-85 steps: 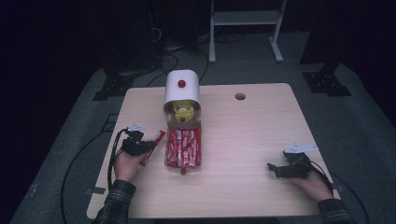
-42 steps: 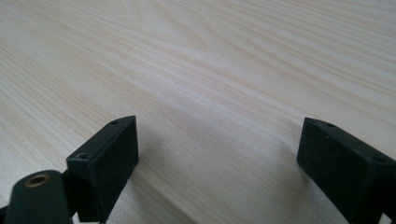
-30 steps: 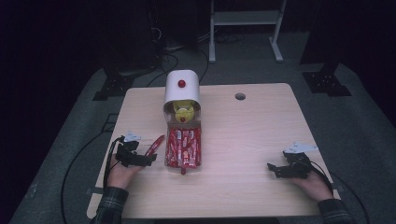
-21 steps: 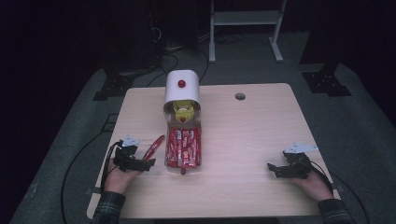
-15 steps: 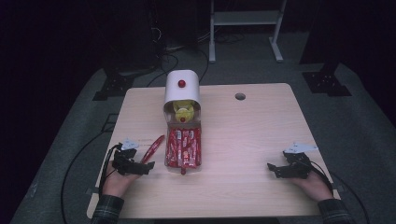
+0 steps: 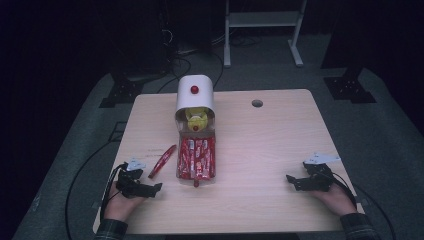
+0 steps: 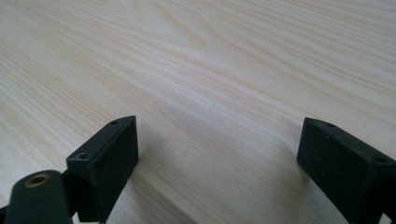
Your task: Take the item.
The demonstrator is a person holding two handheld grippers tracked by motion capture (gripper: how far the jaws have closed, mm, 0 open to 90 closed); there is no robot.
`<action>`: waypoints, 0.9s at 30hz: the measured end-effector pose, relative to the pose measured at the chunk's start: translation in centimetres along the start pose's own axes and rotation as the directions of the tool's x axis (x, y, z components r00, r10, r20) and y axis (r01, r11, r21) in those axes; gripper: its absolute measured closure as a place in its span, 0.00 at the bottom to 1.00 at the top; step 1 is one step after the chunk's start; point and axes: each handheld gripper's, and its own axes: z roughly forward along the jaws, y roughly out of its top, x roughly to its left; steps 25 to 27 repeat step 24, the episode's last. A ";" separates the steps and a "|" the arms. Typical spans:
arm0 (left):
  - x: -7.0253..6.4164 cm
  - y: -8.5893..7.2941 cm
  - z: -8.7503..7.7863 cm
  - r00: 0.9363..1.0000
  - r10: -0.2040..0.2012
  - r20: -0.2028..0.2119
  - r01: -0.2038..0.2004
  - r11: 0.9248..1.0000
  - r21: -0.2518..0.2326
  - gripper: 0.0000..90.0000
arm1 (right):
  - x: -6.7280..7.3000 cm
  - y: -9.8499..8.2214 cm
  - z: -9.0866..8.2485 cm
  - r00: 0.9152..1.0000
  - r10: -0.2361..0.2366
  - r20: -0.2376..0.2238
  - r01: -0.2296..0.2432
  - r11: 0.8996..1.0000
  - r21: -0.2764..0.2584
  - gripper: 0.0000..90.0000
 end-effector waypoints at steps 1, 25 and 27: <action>0.0 -0.1 0.0 1.000 -0.001 -0.002 0.001 1.000 0.004 0.00 | 0.0 0.0 0.0 1.000 0.000 0.000 0.000 1.000 0.000 0.13; 0.4 -2.6 0.0 1.000 0.028 -0.005 -0.028 0.996 -0.080 0.00 | 0.0 0.0 0.0 1.000 0.000 0.000 0.000 1.000 0.000 0.13; 0.4 -2.6 0.0 1.000 0.028 -0.005 -0.028 0.996 -0.080 0.00 | 0.0 0.0 0.0 1.000 0.000 0.000 0.000 1.000 0.000 0.13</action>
